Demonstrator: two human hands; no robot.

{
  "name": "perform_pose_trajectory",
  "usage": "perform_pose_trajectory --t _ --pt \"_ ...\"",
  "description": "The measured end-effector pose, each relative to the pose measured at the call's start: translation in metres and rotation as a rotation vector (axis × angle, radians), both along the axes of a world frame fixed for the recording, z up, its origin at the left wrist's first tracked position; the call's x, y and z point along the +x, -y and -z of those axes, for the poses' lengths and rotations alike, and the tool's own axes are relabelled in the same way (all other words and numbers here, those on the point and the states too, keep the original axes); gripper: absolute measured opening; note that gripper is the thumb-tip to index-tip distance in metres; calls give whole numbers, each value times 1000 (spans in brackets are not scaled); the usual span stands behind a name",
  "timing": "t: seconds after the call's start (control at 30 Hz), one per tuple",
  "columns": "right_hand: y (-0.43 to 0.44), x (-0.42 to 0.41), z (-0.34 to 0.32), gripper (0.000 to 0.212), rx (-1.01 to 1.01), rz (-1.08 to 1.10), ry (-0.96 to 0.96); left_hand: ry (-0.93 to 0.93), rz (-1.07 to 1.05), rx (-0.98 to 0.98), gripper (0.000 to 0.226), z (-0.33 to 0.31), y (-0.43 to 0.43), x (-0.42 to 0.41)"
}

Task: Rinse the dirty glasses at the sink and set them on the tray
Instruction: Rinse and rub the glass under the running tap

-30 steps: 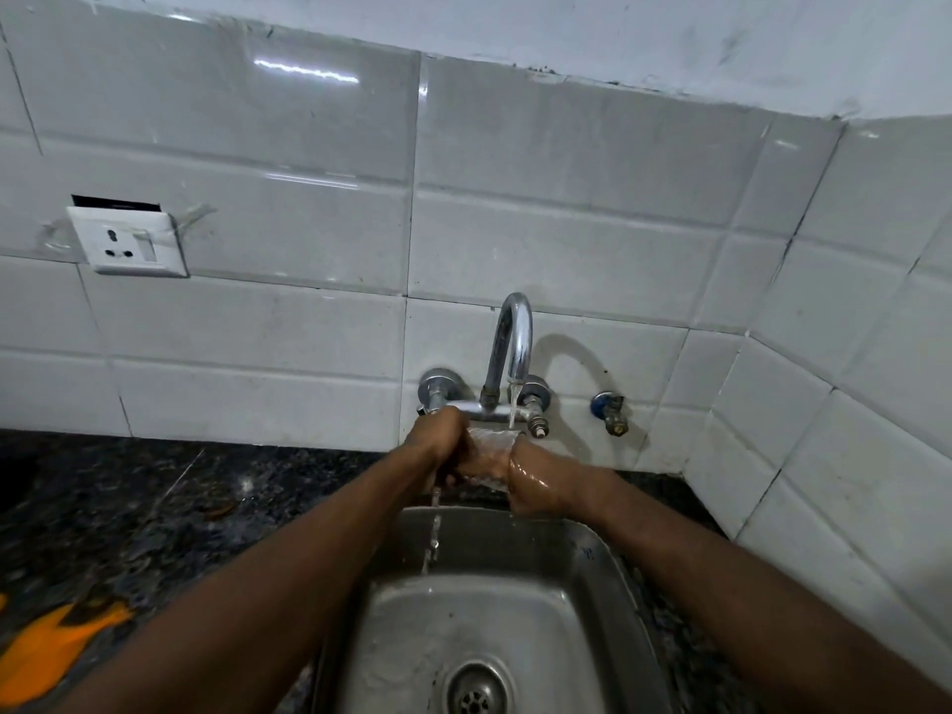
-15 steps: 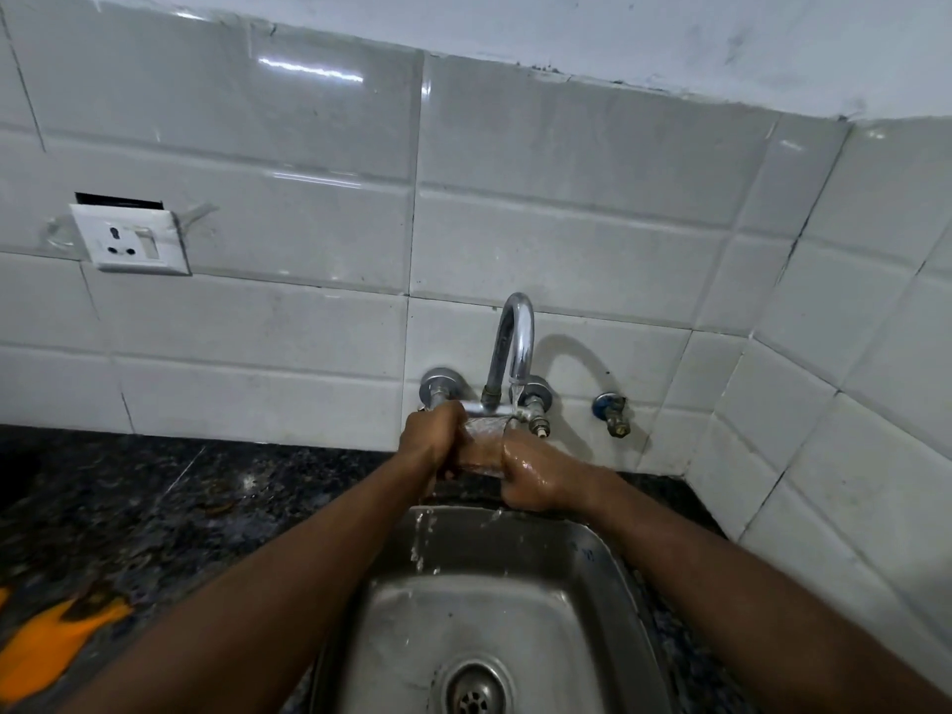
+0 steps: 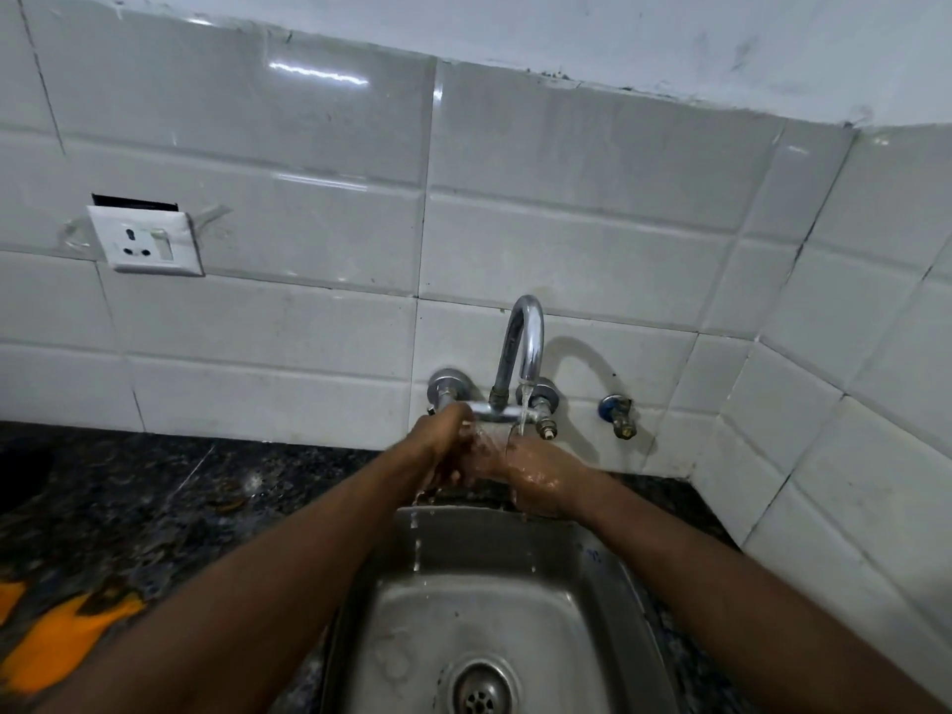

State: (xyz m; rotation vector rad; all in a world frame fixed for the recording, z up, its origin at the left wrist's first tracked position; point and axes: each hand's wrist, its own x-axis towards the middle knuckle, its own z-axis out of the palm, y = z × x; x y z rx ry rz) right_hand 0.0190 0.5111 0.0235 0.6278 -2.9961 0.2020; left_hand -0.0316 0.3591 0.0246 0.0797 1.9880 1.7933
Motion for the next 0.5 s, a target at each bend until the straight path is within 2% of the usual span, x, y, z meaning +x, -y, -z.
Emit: perform_pose_trajectory --t 0.03,0.07,0.1,0.13,0.2,0.27,0.33,0.43,0.47,0.5 --pt "1 -3 2 30 -43 -23 -21 -65 -52 52 28 2 0 -1" --pt "5 -2 -2 44 -139 -10 13 -164 -97 77 26 5 0 -3" --pt "9 1 -6 55 -198 -2 61 -257 -153 48 26 9 0 -3" --pt "9 2 -5 58 -231 2 127 -323 -195 -7 31 12 -1 -3" --pt "12 3 -9 41 -141 -97 55 -172 -165 -80 44 14 -1 -7" --pt "7 5 -6 27 -54 -106 74 -7 -63 -133 44 15 1 -10" --pt "8 5 -8 24 -177 -44 114 -89 -100 -114 38 14 -1 -15" --pt "12 -1 -10 40 -394 -5 202 -430 -268 -42 31 14 -2 -6" --pt "14 1 -11 42 -382 35 265 -475 -289 -58 33 17 -3 -6" --pt "14 0 -7 37 -342 37 271 -385 -251 -86 35 18 -2 -8"
